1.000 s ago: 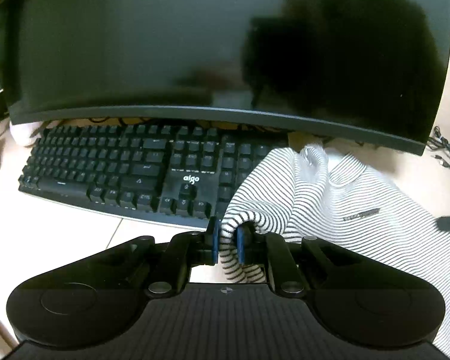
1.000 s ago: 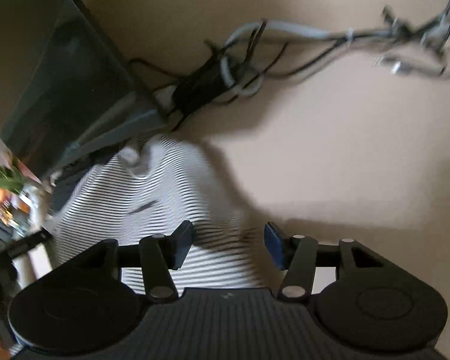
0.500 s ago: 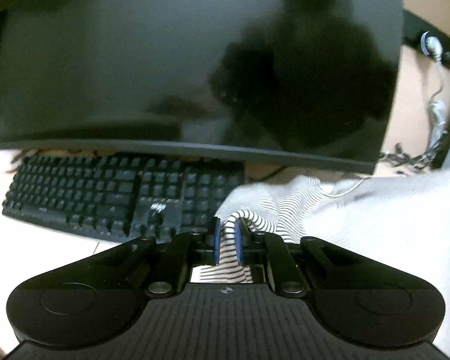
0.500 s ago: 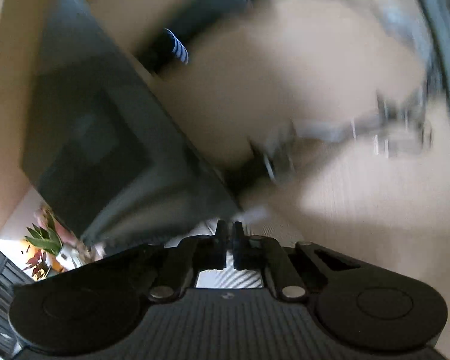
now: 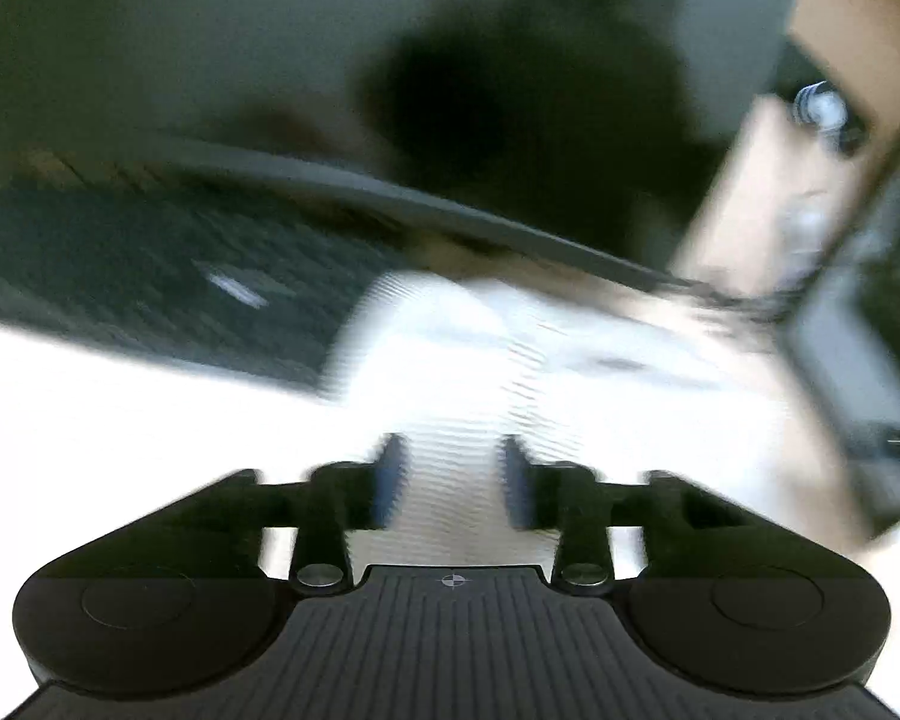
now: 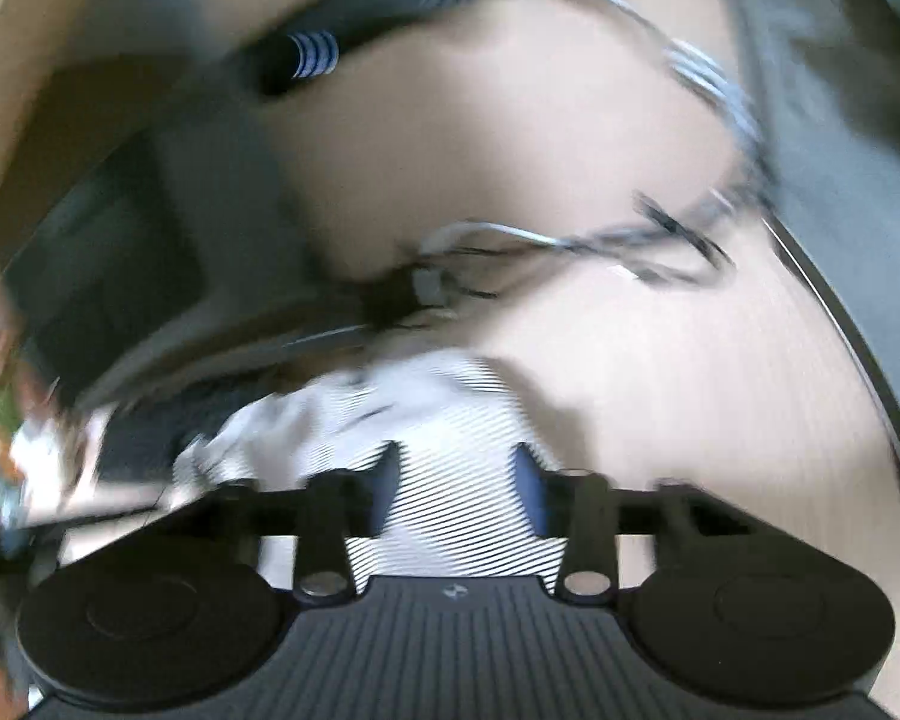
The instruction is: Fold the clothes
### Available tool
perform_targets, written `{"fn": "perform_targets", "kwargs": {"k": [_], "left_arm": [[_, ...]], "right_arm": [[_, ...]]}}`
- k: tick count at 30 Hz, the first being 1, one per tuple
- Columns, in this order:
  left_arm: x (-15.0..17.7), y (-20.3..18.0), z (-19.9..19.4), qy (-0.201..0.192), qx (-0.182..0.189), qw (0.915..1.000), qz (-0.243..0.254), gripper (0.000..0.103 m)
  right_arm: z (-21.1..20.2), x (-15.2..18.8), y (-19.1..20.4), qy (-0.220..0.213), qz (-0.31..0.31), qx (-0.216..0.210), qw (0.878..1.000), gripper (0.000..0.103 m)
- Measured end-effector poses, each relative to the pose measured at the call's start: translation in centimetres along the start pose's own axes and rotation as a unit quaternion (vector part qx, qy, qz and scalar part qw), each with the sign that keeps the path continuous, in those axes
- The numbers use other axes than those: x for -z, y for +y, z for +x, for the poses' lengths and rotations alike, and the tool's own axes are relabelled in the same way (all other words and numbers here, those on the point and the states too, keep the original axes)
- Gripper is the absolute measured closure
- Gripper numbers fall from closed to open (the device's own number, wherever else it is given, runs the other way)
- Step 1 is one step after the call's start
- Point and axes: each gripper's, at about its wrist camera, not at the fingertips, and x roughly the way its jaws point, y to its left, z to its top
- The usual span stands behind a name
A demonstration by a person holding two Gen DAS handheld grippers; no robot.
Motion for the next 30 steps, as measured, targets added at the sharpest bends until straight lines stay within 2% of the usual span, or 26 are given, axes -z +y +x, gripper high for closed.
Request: {"fn": "perform_targets", "kwargs": {"k": [4,5,8,10,11,12,13,14,15,17,20,22,23,25,26,27,28,29,30], "left_arm": [[0.7,0.4,1.0,0.034,0.065,0.9962,-0.046,0.024],[0.4,-0.1,2.0,0.035,0.049,0.9969,-0.050,0.021],[-1.0,-0.5,4.9,0.041,0.005,0.9970,-0.065,0.021],[-1.8,0.1,6.6,0.053,-0.006,0.9949,-0.085,0.021],[-2.1,0.4,7.5,0.059,-0.013,0.9936,-0.095,0.026],[-2.3,0.5,8.2,0.060,-0.021,0.9928,-0.101,0.031],[-2.5,0.6,8.9,0.061,-0.029,0.9920,-0.107,0.054],[-2.6,0.7,8.9,0.054,-0.038,0.9919,-0.108,0.079],[-2.8,0.7,8.9,0.046,-0.047,0.9919,-0.108,0.084],[-3.7,-0.1,7.4,0.000,-0.047,0.9958,-0.079,0.092],[-5.8,-2.3,3.6,-0.093,-0.046,0.9944,-0.016,0.097],[-7.4,-3.8,0.3,-0.154,-0.031,0.9875,0.012,0.097],[-7.7,-4.1,-1.2,-0.170,-0.023,0.9849,0.020,0.097],[-8.0,-4.2,-3.5,-0.188,-0.005,0.9817,0.032,0.089],[-7.8,-4.1,-4.4,-0.188,0.004,0.9815,0.035,0.081],[-7.2,-3.8,-3.9,-0.171,0.004,0.9847,0.034,0.076],[-6.5,-3.6,-3.5,-0.153,0.004,0.9876,0.033,0.066],[-5.9,-3.4,-3.0,-0.136,0.005,0.9902,0.032,0.059],[-5.2,-3.1,-2.6,-0.118,0.005,0.9925,0.031,0.057]], "right_arm": [[4.9,-1.1,-3.6,0.030,0.068,-0.010,0.997,0.054],[6.2,-1.3,-3.7,0.039,0.072,-0.016,0.996,0.051],[9.7,-1.8,-3.3,0.062,0.082,-0.035,0.994,0.045],[12.5,-1.7,-3.2,0.089,0.096,-0.064,0.989,0.046],[12.7,-1.5,-3.1,0.095,0.098,-0.074,0.988,0.068],[12.8,-1.3,-3.1,0.101,0.099,-0.083,0.986,0.077],[12.3,-1.2,-3.1,0.096,0.108,-0.090,0.985,0.085],[11.8,-1.1,-3.1,0.091,0.118,-0.098,0.984,0.086],[10.5,-1.4,-3.5,0.078,0.135,-0.110,0.982,0.086],[7.3,-2.8,-3.5,0.044,0.140,-0.115,0.982,0.088],[0.7,-6.4,-1.1,-0.037,0.079,-0.117,0.989,0.089],[-3.7,-7.9,1.9,-0.080,0.013,-0.132,0.988,0.089],[-5.6,-8.0,3.4,-0.092,-0.019,-0.140,0.986,0.089],[-7.9,-6.5,5.7,-0.085,-0.061,-0.149,0.983,0.089],[-8.1,-5.1,6.1,-0.064,-0.065,-0.143,0.985,0.089],[-7.4,-3.0,6.0,-0.026,-0.066,-0.119,0.990,0.089],[-6.6,-0.9,5.8,0.013,-0.067,-0.094,0.993,0.088],[-6.0,1.1,4.8,0.048,-0.062,-0.048,0.996,0.086],[-5.4,3.2,3.8,0.083,-0.057,-0.002,0.995,0.085]]}}
